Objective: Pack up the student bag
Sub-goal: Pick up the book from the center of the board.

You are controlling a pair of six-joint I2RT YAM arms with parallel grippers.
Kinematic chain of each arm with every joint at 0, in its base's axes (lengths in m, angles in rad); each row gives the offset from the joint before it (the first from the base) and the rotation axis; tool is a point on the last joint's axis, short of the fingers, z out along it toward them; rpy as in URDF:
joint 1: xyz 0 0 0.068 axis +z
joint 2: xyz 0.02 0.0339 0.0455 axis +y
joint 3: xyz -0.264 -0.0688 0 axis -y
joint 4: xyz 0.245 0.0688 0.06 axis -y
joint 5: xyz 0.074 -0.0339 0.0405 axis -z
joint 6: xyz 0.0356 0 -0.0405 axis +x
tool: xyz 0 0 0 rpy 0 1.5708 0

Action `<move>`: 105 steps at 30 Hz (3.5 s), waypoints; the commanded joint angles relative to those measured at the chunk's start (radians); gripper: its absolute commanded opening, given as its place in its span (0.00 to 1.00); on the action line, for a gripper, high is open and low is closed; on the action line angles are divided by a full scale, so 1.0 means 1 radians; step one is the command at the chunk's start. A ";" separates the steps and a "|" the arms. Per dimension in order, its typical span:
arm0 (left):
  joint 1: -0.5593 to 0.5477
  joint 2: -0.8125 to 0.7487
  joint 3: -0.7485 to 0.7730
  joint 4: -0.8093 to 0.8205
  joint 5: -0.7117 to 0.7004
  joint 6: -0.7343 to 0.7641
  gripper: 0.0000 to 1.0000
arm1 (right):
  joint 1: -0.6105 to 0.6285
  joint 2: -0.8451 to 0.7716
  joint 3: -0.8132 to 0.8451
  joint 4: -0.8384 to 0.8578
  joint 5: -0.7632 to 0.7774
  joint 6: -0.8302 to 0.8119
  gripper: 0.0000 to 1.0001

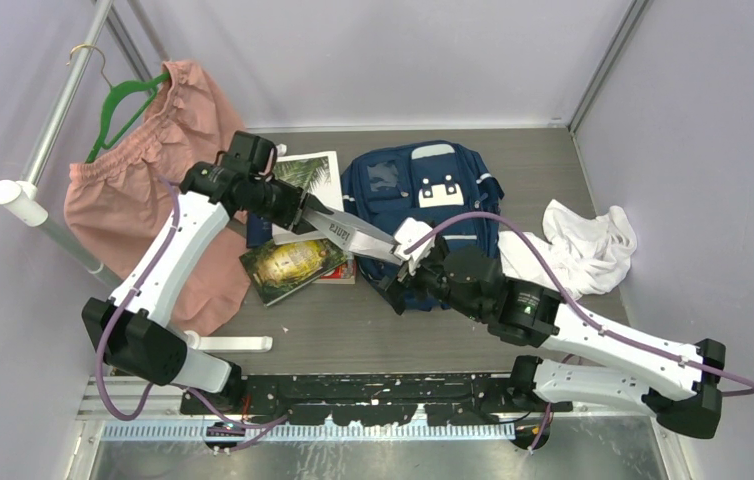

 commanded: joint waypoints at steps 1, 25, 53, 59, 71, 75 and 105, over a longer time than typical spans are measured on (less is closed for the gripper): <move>0.006 -0.018 0.016 0.048 0.065 0.002 0.00 | 0.011 0.013 -0.012 0.198 0.138 -0.165 1.00; 0.006 -0.014 0.003 0.088 0.105 0.140 0.52 | 0.011 0.094 0.025 0.198 0.191 -0.188 0.31; 0.012 -0.255 0.087 -0.027 0.598 1.480 1.00 | -0.493 0.206 0.386 -0.573 -1.040 0.026 0.17; -0.052 -0.222 0.082 -0.046 0.584 1.518 1.00 | -0.495 0.270 0.452 -0.692 -1.221 -0.066 0.21; -0.133 -0.207 -0.071 0.033 0.702 1.417 0.97 | -0.494 0.377 0.501 -0.760 -1.281 -0.143 0.22; -0.135 -0.244 -0.164 0.130 0.764 1.353 0.92 | -0.494 0.401 0.513 -0.773 -1.301 -0.162 0.24; -0.011 -0.335 -0.244 0.570 0.555 0.809 0.00 | -0.795 0.059 0.417 -0.555 -0.398 0.533 1.00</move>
